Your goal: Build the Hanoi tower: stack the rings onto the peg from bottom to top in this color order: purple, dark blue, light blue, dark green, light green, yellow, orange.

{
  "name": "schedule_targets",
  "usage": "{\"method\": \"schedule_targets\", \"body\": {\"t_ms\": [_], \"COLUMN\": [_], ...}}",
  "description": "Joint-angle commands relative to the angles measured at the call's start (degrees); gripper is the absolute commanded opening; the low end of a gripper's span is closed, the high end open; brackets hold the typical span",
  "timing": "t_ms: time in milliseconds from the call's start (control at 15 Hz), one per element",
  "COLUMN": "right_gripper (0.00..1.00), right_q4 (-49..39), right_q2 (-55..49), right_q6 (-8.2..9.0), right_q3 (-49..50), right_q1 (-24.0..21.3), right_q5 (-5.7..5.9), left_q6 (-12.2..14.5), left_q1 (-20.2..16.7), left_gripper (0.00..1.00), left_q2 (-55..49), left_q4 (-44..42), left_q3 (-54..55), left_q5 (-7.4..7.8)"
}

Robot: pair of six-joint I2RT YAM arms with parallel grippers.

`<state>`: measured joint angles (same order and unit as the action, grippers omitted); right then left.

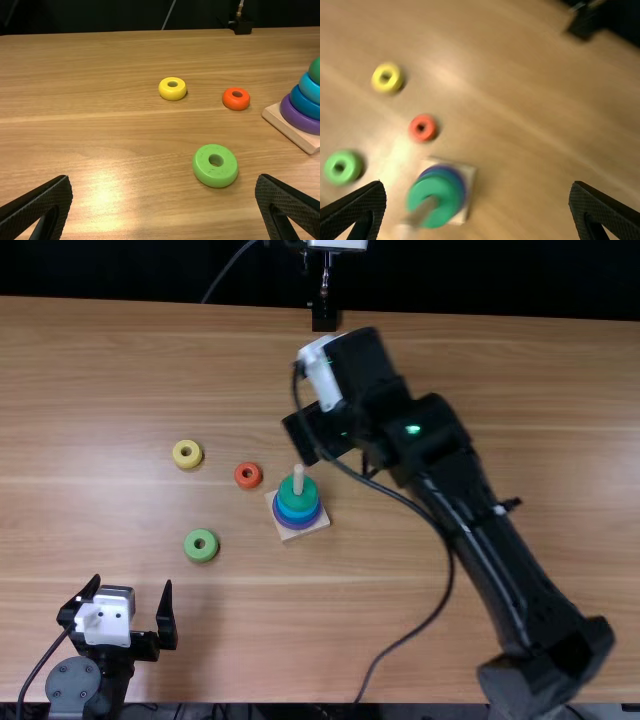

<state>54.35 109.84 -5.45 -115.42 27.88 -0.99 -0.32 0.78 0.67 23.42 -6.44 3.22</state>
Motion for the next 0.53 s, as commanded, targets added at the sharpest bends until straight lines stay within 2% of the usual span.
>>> {"method": "schedule_targets", "body": {"t_ms": [0,67,133,200,267,467], "right_gripper": [1.00,1.00,1.00,1.00,1.00,1.00], "right_q4": [-3.45,-6.61,-8.93,-11.15,-14.95,-34.77], "right_q2": [-5.96,-9.30,-12.28,-15.71,-18.96,-29.95], "right_q6": [0.50,0.50,0.50,0.60,0.60,0.60], "right_q3": [5.20,9.77,14.61,19.44,24.71,42.38], "right_q1": [-3.53,-5.29,-6.43,-7.66,-9.16,-14.17], "right_q5": [1.10,3.21,6.90,9.85,10.70,10.80], "left_q6": [-0.32,-0.32,-0.32,-0.32,-0.32,-0.32], "left_q1": [0.54,0.45,0.45,0.45,0.45,0.45], "left_gripper": [1.00,1.00,1.00,1.00,1.00,1.00], "left_q2": [-0.67,-0.67,-0.67,-0.67,-0.67,-0.67], "left_q4": [4.42,4.42,4.42,4.42,4.42,4.42], "left_q3": [6.44,6.44,6.44,6.44,6.44,6.44], "left_q5": [0.36,0.26,0.26,0.36,0.26,0.26]}}
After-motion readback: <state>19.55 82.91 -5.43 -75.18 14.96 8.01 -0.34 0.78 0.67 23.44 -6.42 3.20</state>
